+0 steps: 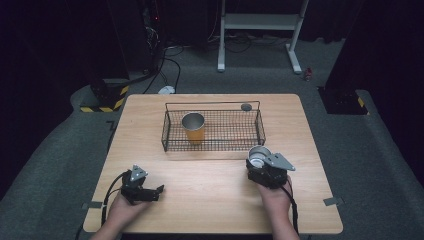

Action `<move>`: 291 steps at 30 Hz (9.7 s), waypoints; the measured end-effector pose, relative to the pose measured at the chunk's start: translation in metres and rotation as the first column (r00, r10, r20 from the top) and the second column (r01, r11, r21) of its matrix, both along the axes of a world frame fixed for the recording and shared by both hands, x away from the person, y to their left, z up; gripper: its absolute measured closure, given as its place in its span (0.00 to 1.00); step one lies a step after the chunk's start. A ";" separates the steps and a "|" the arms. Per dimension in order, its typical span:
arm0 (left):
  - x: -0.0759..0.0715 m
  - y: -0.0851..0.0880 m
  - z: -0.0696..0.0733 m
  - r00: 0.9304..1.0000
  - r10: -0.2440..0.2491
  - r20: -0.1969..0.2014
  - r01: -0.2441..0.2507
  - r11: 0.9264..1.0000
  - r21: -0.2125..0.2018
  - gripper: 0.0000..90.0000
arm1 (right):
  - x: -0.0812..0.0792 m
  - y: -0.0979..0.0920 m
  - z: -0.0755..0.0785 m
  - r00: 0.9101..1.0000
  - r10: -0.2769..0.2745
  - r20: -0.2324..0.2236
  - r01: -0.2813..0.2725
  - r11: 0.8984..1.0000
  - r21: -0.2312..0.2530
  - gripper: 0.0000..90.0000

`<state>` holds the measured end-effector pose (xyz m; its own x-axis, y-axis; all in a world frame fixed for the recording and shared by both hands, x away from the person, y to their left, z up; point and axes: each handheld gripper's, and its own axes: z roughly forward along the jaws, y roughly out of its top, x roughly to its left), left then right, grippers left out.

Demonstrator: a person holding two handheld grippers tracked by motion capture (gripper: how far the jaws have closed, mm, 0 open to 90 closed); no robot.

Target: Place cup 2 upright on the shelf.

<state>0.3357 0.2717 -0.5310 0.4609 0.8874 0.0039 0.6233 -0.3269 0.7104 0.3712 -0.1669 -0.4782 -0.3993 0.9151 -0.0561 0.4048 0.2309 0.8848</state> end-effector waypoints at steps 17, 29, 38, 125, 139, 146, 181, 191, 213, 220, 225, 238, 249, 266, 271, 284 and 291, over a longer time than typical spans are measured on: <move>0.000 -0.001 0.000 1.000 0.025 0.005 -0.025 1.000 -0.003 0.01 | 0.006 0.020 0.015 0.999 -0.047 0.002 0.047 0.997 0.062 0.20; -0.002 -0.001 0.000 1.000 0.025 0.011 -0.025 1.000 -0.005 0.04 | 0.006 0.027 0.035 0.998 -0.057 0.031 0.056 0.997 0.045 0.20; 0.000 -0.001 0.000 1.000 0.030 0.004 -0.030 1.000 -0.002 0.01 | 0.011 0.038 0.043 0.998 -0.033 0.055 0.031 0.999 0.037 0.20; 0.005 0.004 0.000 0.999 0.043 0.001 -0.043 0.999 -0.003 0.00 | 0.106 0.081 0.082 0.998 -0.047 0.043 0.045 0.998 0.031 0.20; 0.005 0.004 0.000 0.999 0.042 0.001 -0.042 0.999 -0.002 0.00 | 0.126 0.086 0.071 0.998 -0.065 -0.025 0.064 0.998 -0.014 0.20; 0.005 0.004 0.000 0.999 0.042 0.001 -0.042 0.999 -0.003 0.00 | 0.132 0.086 0.063 0.996 -0.072 -0.057 0.070 0.997 -0.027 0.20; 0.004 0.004 0.000 0.999 0.041 0.001 -0.041 0.999 0.000 0.00 | 0.155 0.094 0.016 0.968 -0.119 -0.221 0.100 0.990 -0.095 0.20; 0.004 0.004 0.000 0.999 0.041 0.002 -0.041 0.999 0.001 0.00 | 0.157 0.095 0.010 0.963 -0.124 -0.240 0.102 0.989 -0.103 0.20; 0.004 0.004 0.000 0.999 0.042 0.003 -0.042 0.999 0.000 0.00 | 0.161 0.094 0.008 0.954 -0.101 -0.282 0.076 0.992 -0.100 0.20; 0.004 0.004 0.000 0.999 0.042 0.003 -0.042 0.999 0.001 0.00 | 0.161 0.093 0.009 0.951 -0.098 -0.293 0.071 0.992 -0.101 0.19; 0.004 0.004 0.000 0.999 0.041 0.002 -0.041 0.999 0.002 0.00 | 0.160 0.093 0.010 0.952 -0.094 -0.292 0.066 0.992 -0.106 0.18; 0.004 0.004 0.000 0.999 0.043 0.003 -0.043 0.999 0.000 0.00 | 0.157 0.094 0.015 0.957 -0.103 -0.271 0.077 0.992 -0.104 0.12; 0.004 0.004 0.000 0.999 0.042 0.003 -0.042 0.999 0.001 0.00 | 0.149 0.092 0.030 0.968 -0.092 -0.233 0.074 0.994 -0.086 0.11; 0.004 0.003 0.000 0.999 0.045 0.002 -0.045 0.999 -0.003 0.00 | 0.129 0.087 0.051 0.987 -0.056 -0.150 0.050 0.998 -0.048 0.11; 0.004 0.004 0.000 0.999 0.042 0.000 -0.042 0.999 0.001 0.00 | 0.112 0.084 0.055 0.991 -0.041 -0.127 0.038 0.999 -0.028 0.11; 0.004 0.004 0.000 0.999 0.043 0.002 -0.043 0.999 0.004 0.01 | 0.048 0.054 0.025 0.993 -0.028 -0.114 0.024 0.999 -0.039 0.11; 0.004 0.004 0.000 0.999 0.042 0.002 -0.042 0.999 0.004 0.01 | 0.016 0.037 -0.011 0.983 -0.049 -0.178 0.030 0.994 -0.106 0.11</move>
<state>0.3397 0.2755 -0.5309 0.4231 0.9061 0.0082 0.6354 -0.3032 0.7102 0.3876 -0.1298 -0.4894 -0.3749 0.9235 -0.0810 0.5658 0.2971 0.7691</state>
